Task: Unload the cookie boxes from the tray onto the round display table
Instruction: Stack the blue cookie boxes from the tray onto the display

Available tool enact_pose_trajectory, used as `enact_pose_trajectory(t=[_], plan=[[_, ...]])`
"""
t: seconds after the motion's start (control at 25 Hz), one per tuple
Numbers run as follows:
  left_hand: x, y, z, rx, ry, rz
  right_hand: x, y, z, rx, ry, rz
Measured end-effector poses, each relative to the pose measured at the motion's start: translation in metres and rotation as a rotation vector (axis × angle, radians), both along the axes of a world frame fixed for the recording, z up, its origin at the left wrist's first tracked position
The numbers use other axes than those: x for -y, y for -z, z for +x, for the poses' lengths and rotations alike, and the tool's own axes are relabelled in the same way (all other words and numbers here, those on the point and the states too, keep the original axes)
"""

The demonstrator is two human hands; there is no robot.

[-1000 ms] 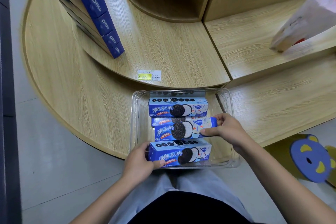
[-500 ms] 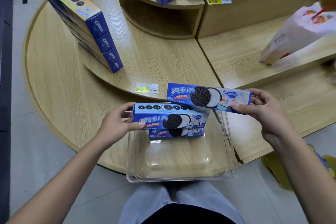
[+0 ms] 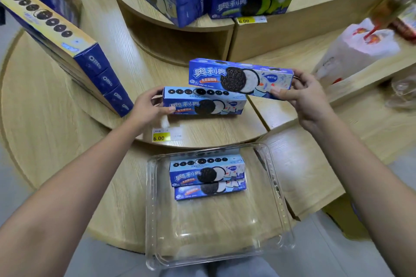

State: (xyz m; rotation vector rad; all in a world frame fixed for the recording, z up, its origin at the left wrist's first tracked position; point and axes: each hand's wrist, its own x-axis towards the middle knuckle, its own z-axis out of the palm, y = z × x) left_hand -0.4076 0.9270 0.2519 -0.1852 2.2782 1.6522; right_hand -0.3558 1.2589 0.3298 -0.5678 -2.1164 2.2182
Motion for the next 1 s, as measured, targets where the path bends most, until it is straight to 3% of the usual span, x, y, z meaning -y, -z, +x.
enact_pose_trajectory(t=[0.36, 0.72, 1.0], plan=[[0.006, 0.020, -0.001, -0.061, 0.076, -0.224, 0.025, 0.069, -0.040, 0.037, -0.303, -0.036], [0.009, 0.013, 0.000, -0.109, 0.098, -0.187, 0.023, 0.074, -0.044, 0.003, -0.426, 0.417], [0.005, 0.008, -0.006, -0.139, 0.158, -0.302, 0.033, 0.073, -0.039, -0.014, -0.399, 0.673]])
